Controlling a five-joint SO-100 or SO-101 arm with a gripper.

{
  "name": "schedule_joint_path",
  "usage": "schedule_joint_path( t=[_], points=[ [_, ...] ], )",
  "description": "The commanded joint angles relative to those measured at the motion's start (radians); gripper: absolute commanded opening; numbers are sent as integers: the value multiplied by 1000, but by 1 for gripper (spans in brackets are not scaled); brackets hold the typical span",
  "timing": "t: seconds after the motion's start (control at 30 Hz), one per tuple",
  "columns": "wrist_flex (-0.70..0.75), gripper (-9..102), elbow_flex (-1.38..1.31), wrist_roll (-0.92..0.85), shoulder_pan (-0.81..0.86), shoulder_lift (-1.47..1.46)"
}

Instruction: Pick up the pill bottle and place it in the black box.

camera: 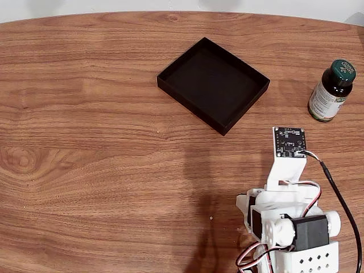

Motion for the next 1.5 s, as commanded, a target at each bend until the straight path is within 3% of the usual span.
schedule_joint_path(
  t=[0.0, 0.77, 1.13, 1.47],
  points=[
    [132, 18, -2, -49, 41, -5],
    [86, 22, -2, -15, 64, -5],
    [-112, 36, -40, 54, 192, -109],
    [-506, 44, -104, 72, 316, -354]
  ],
)
